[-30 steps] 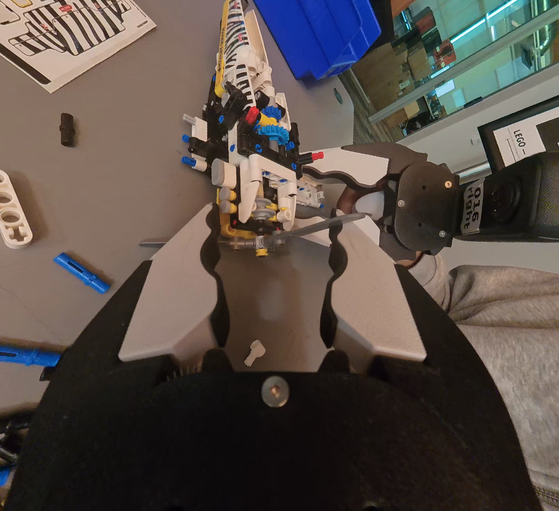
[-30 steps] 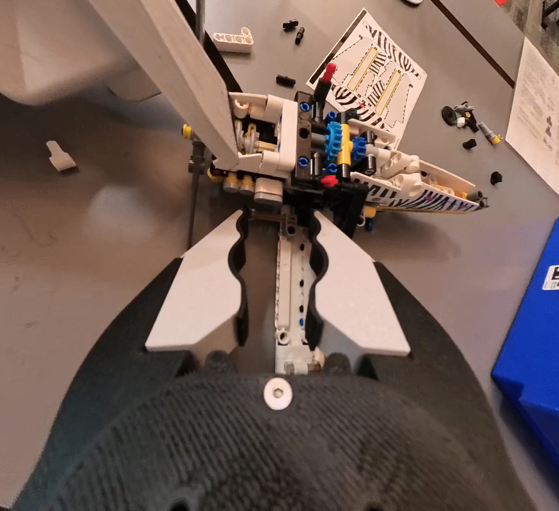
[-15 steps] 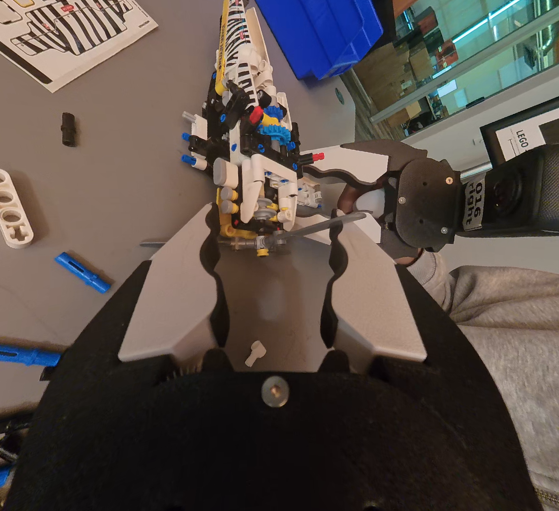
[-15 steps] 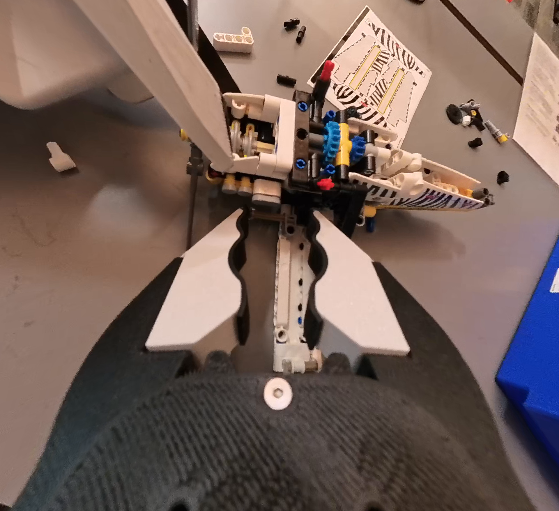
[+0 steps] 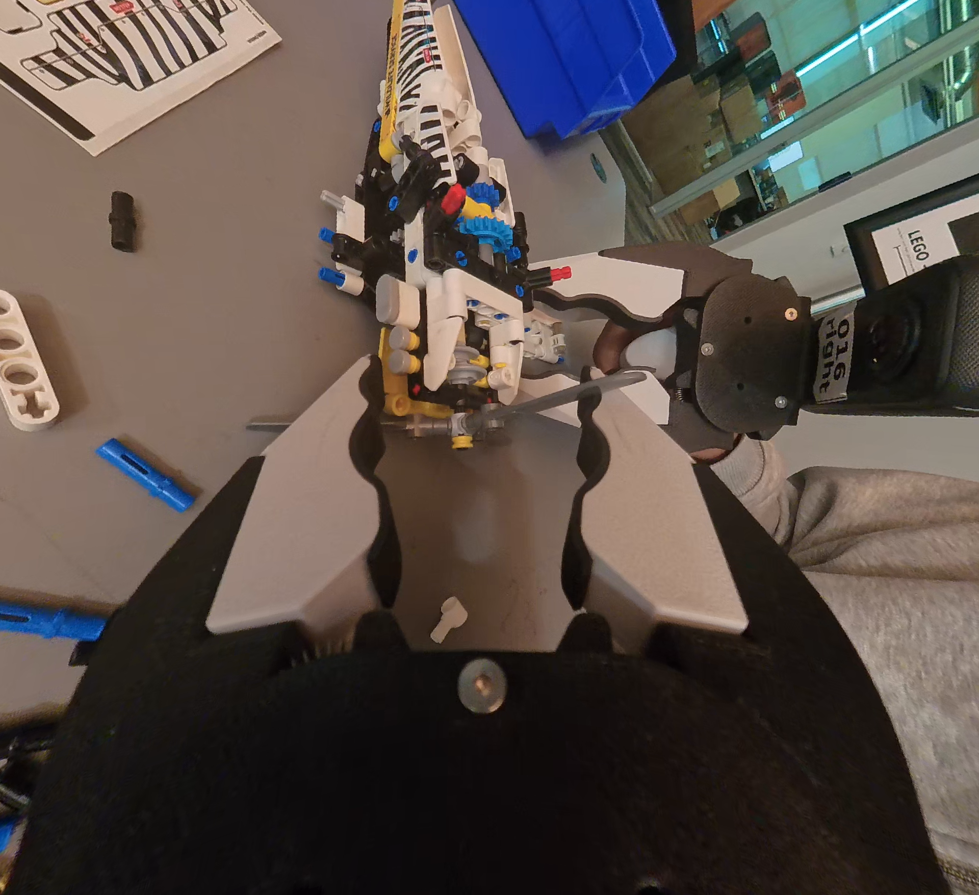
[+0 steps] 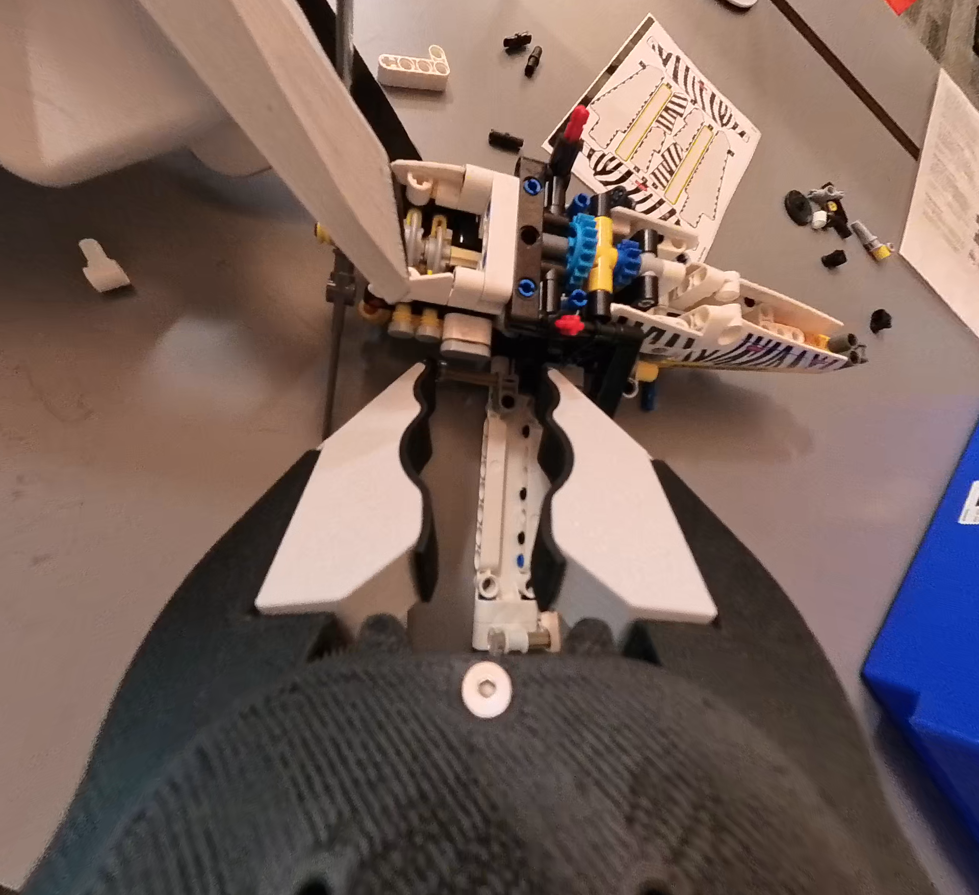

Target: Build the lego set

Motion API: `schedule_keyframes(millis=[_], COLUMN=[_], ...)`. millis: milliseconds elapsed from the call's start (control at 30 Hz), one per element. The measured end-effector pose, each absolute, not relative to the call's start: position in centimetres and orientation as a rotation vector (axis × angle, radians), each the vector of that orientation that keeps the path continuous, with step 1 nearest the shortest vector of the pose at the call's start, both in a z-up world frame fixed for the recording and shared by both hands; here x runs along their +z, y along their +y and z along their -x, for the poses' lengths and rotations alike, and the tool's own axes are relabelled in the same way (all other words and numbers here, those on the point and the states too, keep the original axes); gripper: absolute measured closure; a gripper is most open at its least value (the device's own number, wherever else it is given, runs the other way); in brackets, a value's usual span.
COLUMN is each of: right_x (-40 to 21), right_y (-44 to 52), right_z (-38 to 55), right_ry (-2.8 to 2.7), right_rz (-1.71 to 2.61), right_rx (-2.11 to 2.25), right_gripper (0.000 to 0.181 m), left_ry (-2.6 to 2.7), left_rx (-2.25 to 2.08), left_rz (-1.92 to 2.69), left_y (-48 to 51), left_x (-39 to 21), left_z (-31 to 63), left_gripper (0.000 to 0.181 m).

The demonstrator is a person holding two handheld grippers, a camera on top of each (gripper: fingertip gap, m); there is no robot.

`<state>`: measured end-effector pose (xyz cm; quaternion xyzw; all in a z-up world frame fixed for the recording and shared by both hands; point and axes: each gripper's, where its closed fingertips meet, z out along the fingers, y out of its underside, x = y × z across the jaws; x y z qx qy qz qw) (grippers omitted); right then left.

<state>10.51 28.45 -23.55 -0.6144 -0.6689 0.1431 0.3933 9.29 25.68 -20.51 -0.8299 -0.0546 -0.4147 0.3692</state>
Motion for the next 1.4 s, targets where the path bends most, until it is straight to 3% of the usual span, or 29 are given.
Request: schedule_keyframes(millis=[1033,1400], right_x=[-23.6,-22.4], right_y=[28.5,28.5], right_z=[-10.4,-10.5], right_ry=[-1.713,-1.615], right_rz=[1.530,1.481], right_rx=[0.344,0.315], right_gripper=[0.146,0.138], left_ry=[-0.146,-0.151], left_rx=[-1.058,-1.080], left_rz=[2.135,2.132], left_y=[25.7,25.6], left_x=[-20.7,-20.6], left_z=[-9.2,-9.2], left_gripper=[0.109,0.109])
